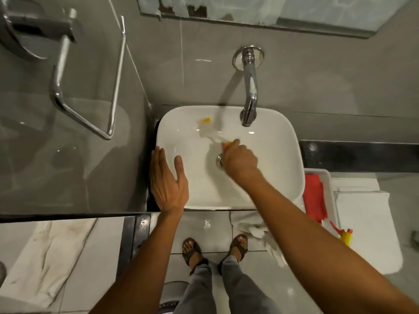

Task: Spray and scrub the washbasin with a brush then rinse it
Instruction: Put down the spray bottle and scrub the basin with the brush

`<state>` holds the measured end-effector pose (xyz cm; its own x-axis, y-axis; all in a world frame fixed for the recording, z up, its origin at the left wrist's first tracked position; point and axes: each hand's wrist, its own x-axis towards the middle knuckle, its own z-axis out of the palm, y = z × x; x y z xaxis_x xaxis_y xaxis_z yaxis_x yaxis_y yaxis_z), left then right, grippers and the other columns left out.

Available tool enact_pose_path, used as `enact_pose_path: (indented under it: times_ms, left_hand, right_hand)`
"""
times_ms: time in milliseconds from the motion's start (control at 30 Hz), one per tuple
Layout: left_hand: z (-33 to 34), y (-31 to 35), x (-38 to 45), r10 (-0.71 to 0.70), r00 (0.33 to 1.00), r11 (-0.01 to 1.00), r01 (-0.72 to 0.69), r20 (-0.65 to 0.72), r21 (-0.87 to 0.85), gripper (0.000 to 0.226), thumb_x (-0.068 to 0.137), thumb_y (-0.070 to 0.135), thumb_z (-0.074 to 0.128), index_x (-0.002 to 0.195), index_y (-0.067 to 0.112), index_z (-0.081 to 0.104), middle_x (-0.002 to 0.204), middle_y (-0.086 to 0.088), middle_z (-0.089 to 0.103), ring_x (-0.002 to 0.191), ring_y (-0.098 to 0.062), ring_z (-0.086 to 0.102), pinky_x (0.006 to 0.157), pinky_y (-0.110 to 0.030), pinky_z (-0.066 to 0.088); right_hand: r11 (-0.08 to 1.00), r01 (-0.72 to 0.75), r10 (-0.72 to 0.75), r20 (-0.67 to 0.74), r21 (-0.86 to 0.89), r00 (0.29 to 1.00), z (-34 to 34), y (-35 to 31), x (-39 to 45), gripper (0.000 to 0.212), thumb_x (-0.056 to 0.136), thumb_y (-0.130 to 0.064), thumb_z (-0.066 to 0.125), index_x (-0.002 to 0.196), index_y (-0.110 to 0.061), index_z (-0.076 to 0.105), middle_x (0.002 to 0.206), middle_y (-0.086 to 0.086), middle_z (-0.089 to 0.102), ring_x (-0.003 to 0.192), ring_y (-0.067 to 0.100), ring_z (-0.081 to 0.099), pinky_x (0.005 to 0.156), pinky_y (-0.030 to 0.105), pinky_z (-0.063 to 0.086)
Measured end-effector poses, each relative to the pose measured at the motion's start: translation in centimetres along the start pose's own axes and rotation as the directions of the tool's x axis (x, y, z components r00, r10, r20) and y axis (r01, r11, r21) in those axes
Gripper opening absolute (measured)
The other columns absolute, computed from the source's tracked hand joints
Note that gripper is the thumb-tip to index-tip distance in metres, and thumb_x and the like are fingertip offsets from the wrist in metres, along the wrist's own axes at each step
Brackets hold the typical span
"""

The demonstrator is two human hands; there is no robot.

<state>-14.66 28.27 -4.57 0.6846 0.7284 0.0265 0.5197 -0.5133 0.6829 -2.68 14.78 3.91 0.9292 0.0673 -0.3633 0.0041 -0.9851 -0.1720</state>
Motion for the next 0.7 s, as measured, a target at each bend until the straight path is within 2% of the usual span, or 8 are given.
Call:
enact_pose_path:
  times_ms: [67, 133, 267, 400, 467, 533, 600, 700]
  left_hand:
    - [-0.1, 0.1, -0.1, -0.007, 1.000, 1.000, 0.007, 0.015, -0.006, 0.088, 0.106, 0.075, 0.014, 0.167, 0.016, 0.036, 0.174, -0.006, 0.035, 0.162, -0.026, 0.035, 0.130, -0.043, 0.033]
    - [-0.1, 0.2, -0.1, -0.009, 1.000, 1.000, 0.009, 0.019, -0.014, 0.089, 0.105, 0.076, 0.013, 0.168, 0.017, 0.035, 0.175, -0.006, 0.035, 0.162, -0.026, 0.034, 0.130, -0.043, 0.033]
    - [-0.4, 0.3, -0.1, -0.013, 1.000, 1.000, 0.014, 0.024, -0.020, 0.090, 0.104, 0.077, 0.011, 0.168, 0.017, 0.034, 0.175, -0.006, 0.034, 0.162, -0.026, 0.033, 0.131, -0.044, 0.032]
    - [-0.3, 0.2, -0.1, -0.036, 0.998, 0.999, 0.038, 0.056, -0.027, 0.091, 0.103, 0.079, 0.009, 0.169, 0.021, 0.030, 0.177, -0.003, 0.030, 0.164, -0.024, 0.030, 0.132, -0.045, 0.030]
    - [-0.2, 0.1, -0.1, -0.046, 0.997, 0.999, 0.048, 0.065, -0.026, 0.091, 0.102, 0.080, 0.008, 0.170, 0.023, 0.029, 0.177, -0.001, 0.029, 0.164, -0.022, 0.029, 0.133, -0.044, 0.029]
    - [-0.3, 0.1, -0.1, -0.047, 0.996, 0.999, 0.049, 0.070, -0.020, 0.094, 0.101, 0.082, 0.006, 0.170, 0.023, 0.029, 0.178, 0.000, 0.028, 0.164, -0.021, 0.028, 0.133, -0.042, 0.027]
    - [-0.3, 0.2, 0.0, -0.048, 0.996, 0.999, 0.049, 0.071, -0.007, 0.094, 0.100, 0.082, 0.005, 0.170, 0.024, 0.028, 0.178, 0.001, 0.028, 0.165, -0.020, 0.028, 0.133, -0.041, 0.026]
    - [-0.2, 0.3, 0.0, -0.056, 0.996, 0.998, 0.056, 0.067, -0.004, 0.094, 0.101, 0.082, 0.004, 0.170, 0.023, 0.029, 0.177, 0.001, 0.029, 0.165, -0.019, 0.027, 0.131, -0.036, 0.023]
  right_hand:
    - [0.986, -0.164, 0.165, 0.084, -0.023, 0.983, -0.8, 5.5, 0.7, 0.045, 0.111, -0.036, 0.034, 0.138, -0.004, 0.050, 0.132, 0.019, 0.065, 0.122, 0.041, 0.065, 0.098, 0.046, 0.050]
    - [0.963, -0.226, 0.241, 0.092, -0.144, 0.966, -2.1, 11.4, -0.5, 0.044, 0.111, -0.031, 0.032, 0.139, -0.003, 0.051, 0.133, 0.021, 0.062, 0.122, 0.043, 0.064, 0.098, 0.050, 0.050]
    - [0.907, 0.006, 0.131, 0.296, -0.421, 0.946, -3.1, 15.7, -7.0, 0.038, 0.109, -0.018, 0.036, 0.140, -0.009, 0.055, 0.132, 0.019, 0.061, 0.116, 0.040, 0.064, 0.087, 0.045, 0.052]
    - [0.938, 0.214, -0.045, 0.517, -0.273, 0.855, -1.8, 10.2, -12.9, 0.036, 0.106, -0.013, 0.047, 0.141, -0.012, 0.055, 0.135, 0.015, 0.063, 0.121, 0.034, 0.066, 0.089, 0.033, 0.053]
    - [0.937, 0.305, -0.165, 0.555, -0.170, 0.815, -0.9, 5.6, -13.6, 0.038, 0.105, -0.009, 0.045, 0.143, -0.012, 0.053, 0.137, 0.019, 0.060, 0.124, 0.037, 0.063, 0.097, 0.038, 0.053]
    - [0.935, 0.332, -0.204, 0.578, -0.125, 0.790, -0.1, 0.8, -12.9, 0.037, 0.105, -0.008, 0.043, 0.141, -0.010, 0.053, 0.136, 0.022, 0.057, 0.125, 0.041, 0.060, 0.091, 0.039, 0.052]
    - [0.961, 0.272, -0.204, 0.551, -0.043, 0.809, 0.4, -2.4, -10.9, 0.034, 0.103, -0.007, 0.045, 0.134, -0.010, 0.058, 0.134, 0.020, 0.059, 0.123, 0.041, 0.061, 0.083, 0.038, 0.051]
    - [0.990, 0.138, -0.129, 0.411, 0.007, 0.902, 1.4, -3.6, -7.0, 0.036, 0.105, -0.013, 0.042, 0.135, -0.013, 0.060, 0.137, 0.016, 0.060, 0.127, 0.039, 0.061, 0.093, 0.040, 0.052]
